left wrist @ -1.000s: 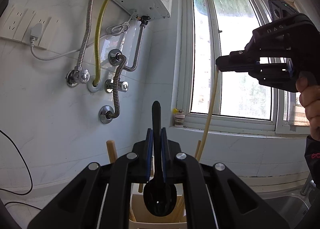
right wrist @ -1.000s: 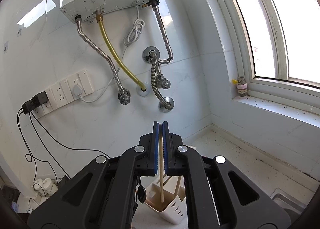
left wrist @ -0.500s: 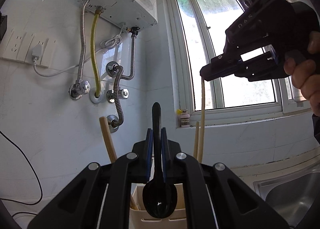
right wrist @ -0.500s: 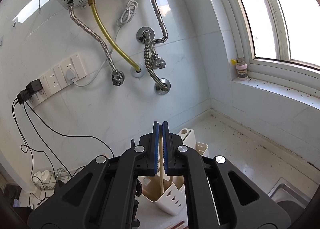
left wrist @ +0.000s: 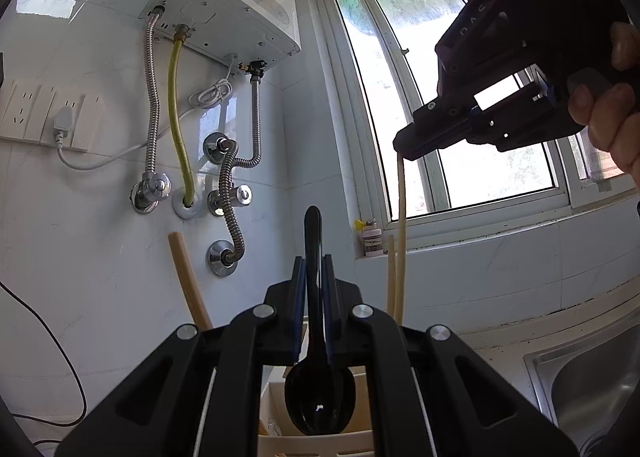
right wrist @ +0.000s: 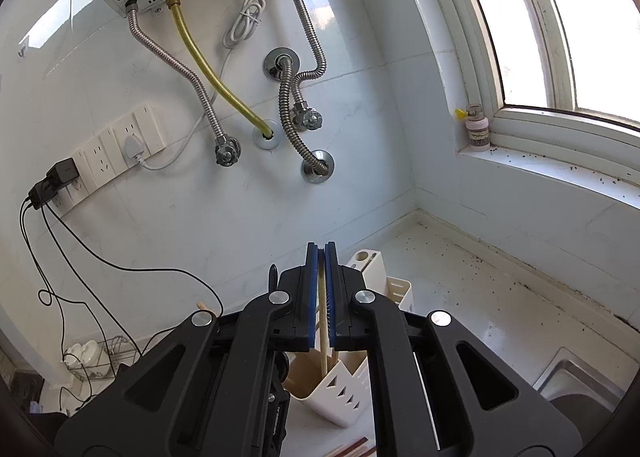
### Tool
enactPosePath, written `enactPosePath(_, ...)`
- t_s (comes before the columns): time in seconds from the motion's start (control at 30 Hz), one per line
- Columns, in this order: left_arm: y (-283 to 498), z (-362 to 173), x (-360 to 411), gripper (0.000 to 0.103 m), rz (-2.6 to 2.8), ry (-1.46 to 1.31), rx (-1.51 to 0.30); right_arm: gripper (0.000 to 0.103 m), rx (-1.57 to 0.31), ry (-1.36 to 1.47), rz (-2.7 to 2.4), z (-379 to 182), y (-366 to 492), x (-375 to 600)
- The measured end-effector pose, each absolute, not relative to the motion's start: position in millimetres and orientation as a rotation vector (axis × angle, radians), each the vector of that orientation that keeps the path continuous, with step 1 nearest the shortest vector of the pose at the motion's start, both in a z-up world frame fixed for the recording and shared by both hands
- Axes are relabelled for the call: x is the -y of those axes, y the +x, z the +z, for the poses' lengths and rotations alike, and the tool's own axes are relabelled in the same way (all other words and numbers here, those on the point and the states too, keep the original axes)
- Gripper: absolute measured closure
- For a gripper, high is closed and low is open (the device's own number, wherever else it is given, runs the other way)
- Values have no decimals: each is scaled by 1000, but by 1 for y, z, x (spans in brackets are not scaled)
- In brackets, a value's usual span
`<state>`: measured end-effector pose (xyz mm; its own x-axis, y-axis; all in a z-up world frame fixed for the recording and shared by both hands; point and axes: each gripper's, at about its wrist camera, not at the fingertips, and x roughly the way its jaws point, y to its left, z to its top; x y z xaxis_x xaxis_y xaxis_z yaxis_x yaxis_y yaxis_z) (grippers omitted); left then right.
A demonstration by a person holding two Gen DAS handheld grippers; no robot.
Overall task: Organize utensils
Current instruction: 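Open both grippers to drop the spoon and chopstick into the holder, then move both grippers back down toward the remaining chopsticks on the counter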
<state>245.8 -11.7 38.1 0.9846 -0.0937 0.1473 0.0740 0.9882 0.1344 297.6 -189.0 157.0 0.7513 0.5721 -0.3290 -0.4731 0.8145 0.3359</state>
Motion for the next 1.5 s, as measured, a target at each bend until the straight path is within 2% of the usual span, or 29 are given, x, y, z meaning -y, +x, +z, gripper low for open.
enactPosePath(0.3, 240, 29, 9, 95, -86, 146, 128, 99, -441, 239, 574, 154, 298, 188)
enactPosePath(0.97, 199, 33, -1, 94, -70, 199, -103, 99, -576, 163, 596, 125, 283, 160)
enactPosePath(1.1, 182, 42, -8, 79, -77, 196, -155, 99, -604, 153, 588, 116, 280, 158)
enactPosePath(1.2, 168, 45, -14, 72, -90, 188, -204, 93, -620, 162, 569, 111, 278, 161)
enactPosePath(1.33, 155, 40, -18, 71, -99, 178, -290, 92, -619, 187, 565, 109, 268, 170)
enactPosePath(1.4, 150, 37, -22, 71, -106, 165, -339, 84, -612, 209, 563, 109, 262, 177)
enactPosePath(1.5, 141, 30, -26, 71, -128, 147, -426, 80, -612, 228, 550, 106, 251, 188)
